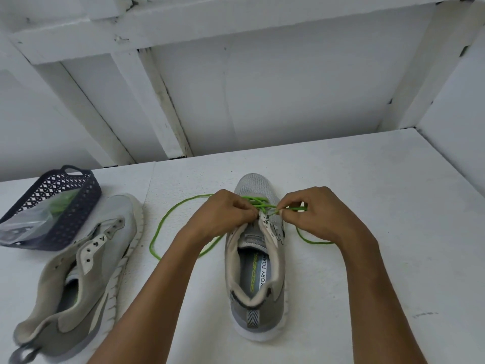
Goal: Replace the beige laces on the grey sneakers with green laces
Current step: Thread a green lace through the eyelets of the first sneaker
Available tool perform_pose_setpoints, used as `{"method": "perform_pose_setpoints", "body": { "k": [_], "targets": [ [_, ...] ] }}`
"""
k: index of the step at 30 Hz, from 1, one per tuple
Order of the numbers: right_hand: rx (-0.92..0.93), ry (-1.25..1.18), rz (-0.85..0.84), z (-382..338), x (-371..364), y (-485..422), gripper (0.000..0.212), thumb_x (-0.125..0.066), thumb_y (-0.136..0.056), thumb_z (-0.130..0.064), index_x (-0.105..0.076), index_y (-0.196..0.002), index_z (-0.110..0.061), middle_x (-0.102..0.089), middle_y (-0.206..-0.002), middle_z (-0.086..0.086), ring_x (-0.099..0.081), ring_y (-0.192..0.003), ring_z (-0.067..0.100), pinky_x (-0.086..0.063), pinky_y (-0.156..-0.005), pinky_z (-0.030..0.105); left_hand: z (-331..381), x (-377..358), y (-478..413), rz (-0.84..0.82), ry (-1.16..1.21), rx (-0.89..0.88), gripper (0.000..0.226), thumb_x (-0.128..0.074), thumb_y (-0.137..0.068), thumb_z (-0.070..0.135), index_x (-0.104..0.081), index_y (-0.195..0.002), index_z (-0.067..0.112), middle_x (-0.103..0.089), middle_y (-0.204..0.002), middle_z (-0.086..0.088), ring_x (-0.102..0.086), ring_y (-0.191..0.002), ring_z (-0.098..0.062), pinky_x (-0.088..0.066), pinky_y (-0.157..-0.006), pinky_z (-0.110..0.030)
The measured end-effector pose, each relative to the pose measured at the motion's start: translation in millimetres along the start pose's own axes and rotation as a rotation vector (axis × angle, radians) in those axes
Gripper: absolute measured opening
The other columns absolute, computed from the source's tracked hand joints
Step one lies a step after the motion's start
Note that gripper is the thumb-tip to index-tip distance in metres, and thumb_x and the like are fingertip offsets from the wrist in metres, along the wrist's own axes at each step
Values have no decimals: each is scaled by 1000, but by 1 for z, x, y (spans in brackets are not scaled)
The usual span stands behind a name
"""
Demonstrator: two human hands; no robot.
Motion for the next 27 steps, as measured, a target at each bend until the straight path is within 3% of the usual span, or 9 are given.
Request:
{"method": "perform_pose_setpoints", "body": {
  "k": [3, 6, 14, 20, 27],
  "targets": [
    [8, 7, 7, 0, 4, -2, 14, -68, -84, -26, -75, -86, -38, -66, -78, -17, -57, -70, 5, -40, -62, 22, 3, 1, 0, -10, -29, -4, 15, -73, -80, 16, -80, -78, 29, -76, -80, 7, -69, -88, -17, -55, -79, -35],
    [16, 61, -27, -4, 6, -4, 13, -68, -83, -28, -76, -86, -39, -68, -81, -18, -61, -80, 7, -47, -70, 28, 3, 1, -1, -26, -23, -6, 15, -74, -79, 16, -80, -78, 30, -76, -79, 3, -68, -81, -17, -54, -74, -34],
    [-7, 203, -53, -19, 5, -5, 14, -66, -84, -31, -76, -92, -37, -72, -91, -11, -61, -86, 11, -50, -77, 29, 3, 2, -3, -69, -9, -6, 11, -75, -78, 18, -81, -79, 27, -67, -60, 12, -50, -54, 2, -41, -56, -18],
    [-8, 219, -66, -22, 8, -7, 8, -67, -80, -31, -74, -81, -36, -70, -80, -9, -61, -78, 13, -51, -71, 32, 3, 3, -5, -92, -17, -18, 8, -77, -77, 20, -81, -78, 27, -73, -73, -3, -54, -65, -11, -43, -62, -29],
    [-19, 283, -56, -25, 10, -7, 7, -66, -80, -32, -73, -81, -36, -68, -80, -11, -59, -77, 12, -48, -68, 29, 5, 5, -6, -96, -57, -40, 9, -78, -77, 23, -80, -74, 32, -73, -74, -1, -56, -67, -9, -46, -64, -29]
  ]
}}
Point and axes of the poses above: each hand's wrist, its own y-axis away from the middle knuckle, its own x-axis out of the back of the hand, z = x × y, the point moved 3 cm from there along -y, towards the middle knuckle
